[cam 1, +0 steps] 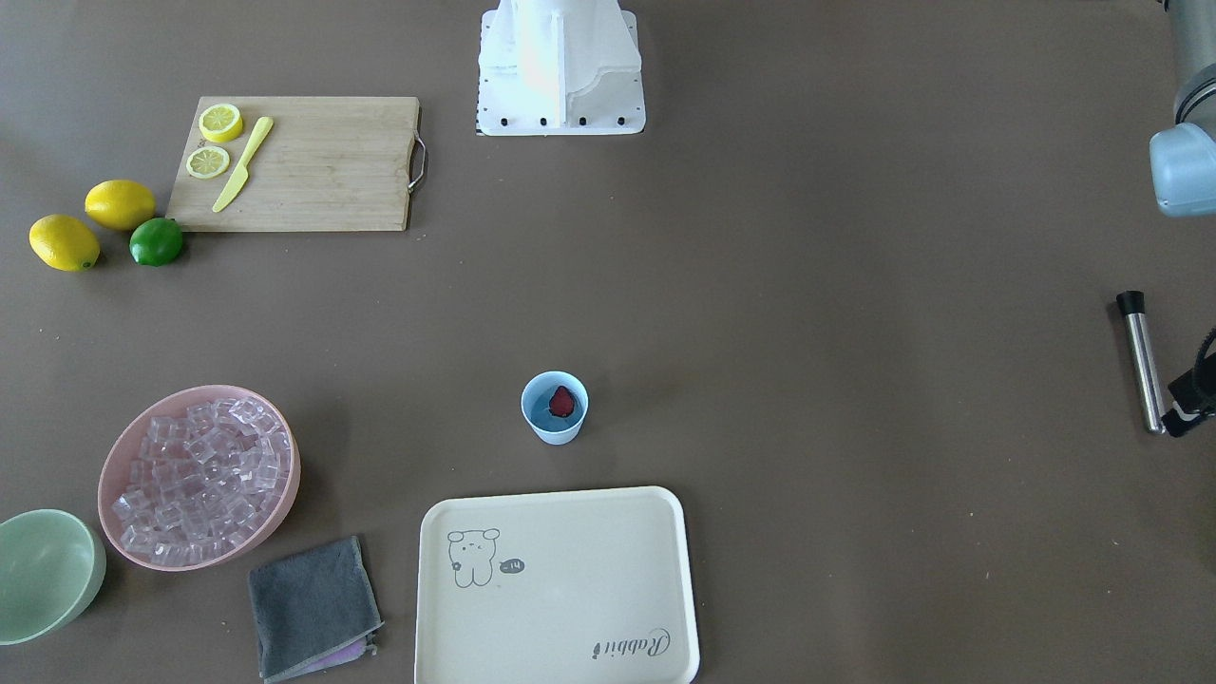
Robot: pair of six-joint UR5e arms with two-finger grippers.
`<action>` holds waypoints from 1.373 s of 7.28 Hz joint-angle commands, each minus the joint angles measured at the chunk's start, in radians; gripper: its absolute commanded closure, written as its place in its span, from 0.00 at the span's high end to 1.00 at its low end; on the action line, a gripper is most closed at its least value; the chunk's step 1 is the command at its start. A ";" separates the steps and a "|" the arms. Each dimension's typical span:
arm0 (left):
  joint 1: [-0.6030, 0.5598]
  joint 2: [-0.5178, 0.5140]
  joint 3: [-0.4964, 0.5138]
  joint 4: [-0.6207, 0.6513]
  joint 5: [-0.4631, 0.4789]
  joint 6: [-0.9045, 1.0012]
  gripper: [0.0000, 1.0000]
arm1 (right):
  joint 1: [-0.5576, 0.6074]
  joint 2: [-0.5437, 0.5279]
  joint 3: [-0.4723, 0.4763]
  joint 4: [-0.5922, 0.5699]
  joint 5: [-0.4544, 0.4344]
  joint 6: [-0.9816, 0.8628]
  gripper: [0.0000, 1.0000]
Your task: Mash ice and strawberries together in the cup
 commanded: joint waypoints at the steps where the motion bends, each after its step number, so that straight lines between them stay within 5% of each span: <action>1: -0.003 0.000 -0.009 0.026 -0.007 0.001 0.98 | 0.015 0.017 -0.013 -0.009 0.014 0.003 1.00; 7: -0.002 0.011 -0.021 0.145 -0.009 0.013 0.98 | 0.015 0.162 -0.102 -0.014 -0.037 0.007 1.00; 10: -0.002 0.012 -0.128 0.274 -0.010 0.014 0.98 | 0.010 0.215 -0.145 -0.014 -0.045 0.009 1.00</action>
